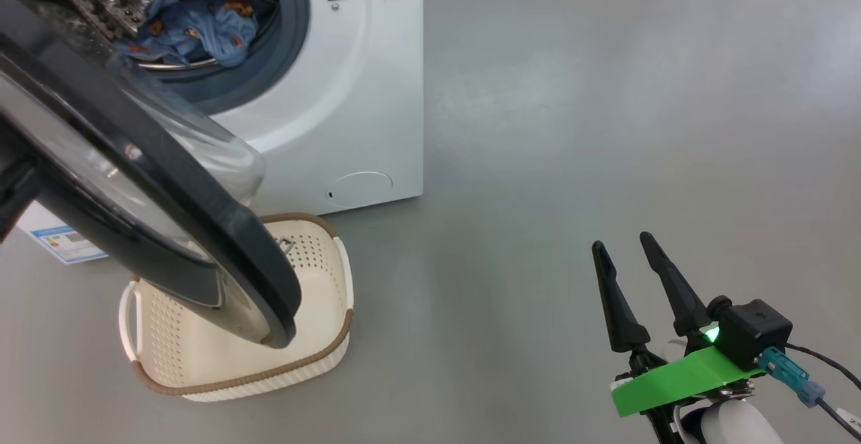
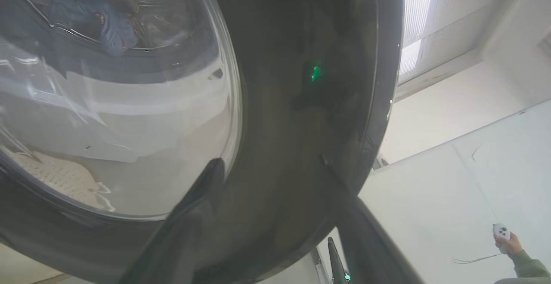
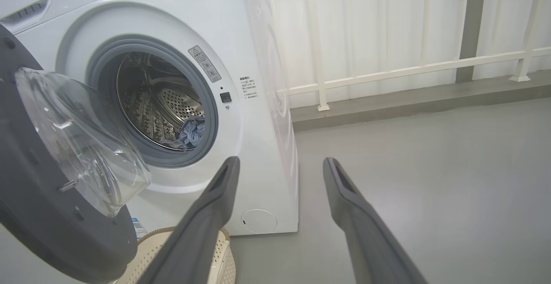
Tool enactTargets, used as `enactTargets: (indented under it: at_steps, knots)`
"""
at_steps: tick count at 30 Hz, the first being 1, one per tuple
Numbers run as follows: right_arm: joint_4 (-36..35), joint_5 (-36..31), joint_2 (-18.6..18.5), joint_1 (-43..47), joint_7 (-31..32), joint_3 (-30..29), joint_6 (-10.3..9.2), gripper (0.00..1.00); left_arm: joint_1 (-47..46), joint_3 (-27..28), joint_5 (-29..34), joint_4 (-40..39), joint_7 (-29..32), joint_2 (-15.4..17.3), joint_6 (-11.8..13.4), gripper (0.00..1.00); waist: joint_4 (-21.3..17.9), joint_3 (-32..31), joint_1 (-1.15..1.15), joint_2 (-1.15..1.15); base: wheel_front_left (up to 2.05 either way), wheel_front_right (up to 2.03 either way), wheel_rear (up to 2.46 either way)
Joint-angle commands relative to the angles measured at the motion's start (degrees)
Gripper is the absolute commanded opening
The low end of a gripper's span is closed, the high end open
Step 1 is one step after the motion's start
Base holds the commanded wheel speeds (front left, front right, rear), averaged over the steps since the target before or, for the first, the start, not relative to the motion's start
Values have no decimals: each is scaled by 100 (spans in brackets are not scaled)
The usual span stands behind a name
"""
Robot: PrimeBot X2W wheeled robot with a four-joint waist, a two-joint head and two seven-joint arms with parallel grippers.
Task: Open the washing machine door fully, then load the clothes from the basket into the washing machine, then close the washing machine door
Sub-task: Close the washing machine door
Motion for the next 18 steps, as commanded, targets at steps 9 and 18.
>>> enactTargets:
  at_steps: [9,18]
  knots:
    - [-109,-35,-13,-94,-46,82,26,100,304,314,1001,-410,-926,269,-289,100,161,-98,0,0,0,0,0]
    - [-134,-76,-13,-69,-46,89,26,100,1121,-103,2124,-986,-2412,453,-305,100,188,-111,0,0,0,0,0]
